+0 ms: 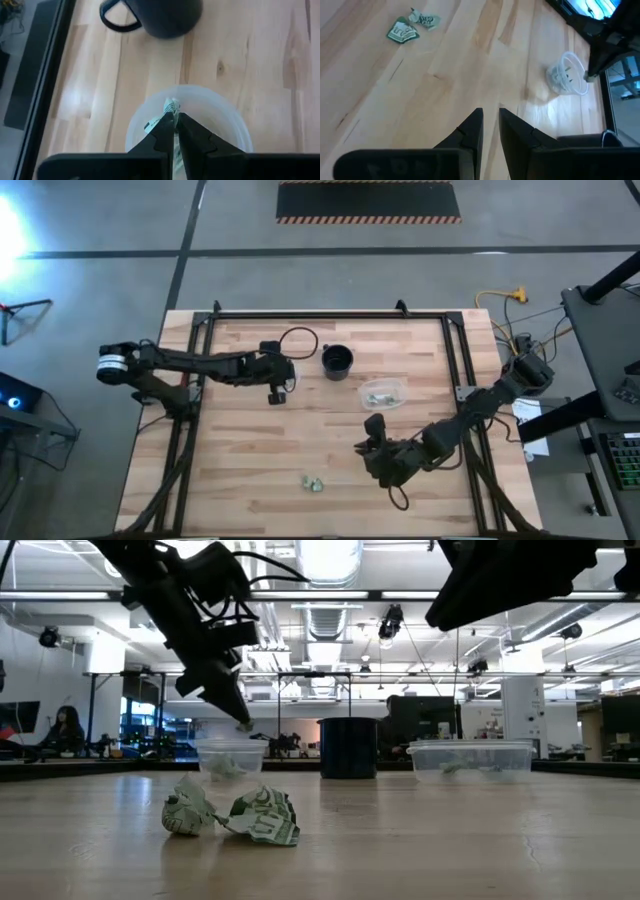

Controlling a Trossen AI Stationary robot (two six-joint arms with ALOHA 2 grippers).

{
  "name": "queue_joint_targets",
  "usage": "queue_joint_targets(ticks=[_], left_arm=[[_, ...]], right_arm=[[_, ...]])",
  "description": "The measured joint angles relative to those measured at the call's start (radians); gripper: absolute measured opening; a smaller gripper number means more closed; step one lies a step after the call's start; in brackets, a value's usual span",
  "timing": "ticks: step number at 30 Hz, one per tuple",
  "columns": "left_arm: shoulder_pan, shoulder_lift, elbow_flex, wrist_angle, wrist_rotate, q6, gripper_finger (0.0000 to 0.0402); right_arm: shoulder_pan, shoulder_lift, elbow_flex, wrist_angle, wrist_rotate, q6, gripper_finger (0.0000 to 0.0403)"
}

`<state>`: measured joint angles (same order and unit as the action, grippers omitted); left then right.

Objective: Pick and place items into bin
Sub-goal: Put the stevia packet into the left transparent bin, then put the green stevia packet into the right transparent bin

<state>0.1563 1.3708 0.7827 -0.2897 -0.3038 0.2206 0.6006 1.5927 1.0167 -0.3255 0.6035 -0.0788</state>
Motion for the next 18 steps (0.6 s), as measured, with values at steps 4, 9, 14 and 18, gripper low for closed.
queue_joint_targets(ticks=[4, 9, 14, 18], left_arm=[[0.001, 0.0, 0.0, -0.036, 0.008, -0.003, 0.0029], [0.002, 0.0, 0.0, -0.033, 0.008, -0.005, 0.0064], [-0.003, -0.025, 0.002, -0.036, 0.009, -0.006, 0.0077], [-0.044, -0.081, 0.002, -0.078, 0.014, -0.05, 0.0077]], right_arm=[[0.0, -0.014, -0.009, -0.005, 0.0, 0.0, 0.0052], [0.0, -0.015, -0.009, -0.008, 0.0, 0.0, 0.0052], [-0.003, -0.014, -0.009, 0.022, -0.03, 0.015, 0.0052], [-0.018, 0.005, -0.017, 0.143, -0.194, -0.02, 0.0052]])
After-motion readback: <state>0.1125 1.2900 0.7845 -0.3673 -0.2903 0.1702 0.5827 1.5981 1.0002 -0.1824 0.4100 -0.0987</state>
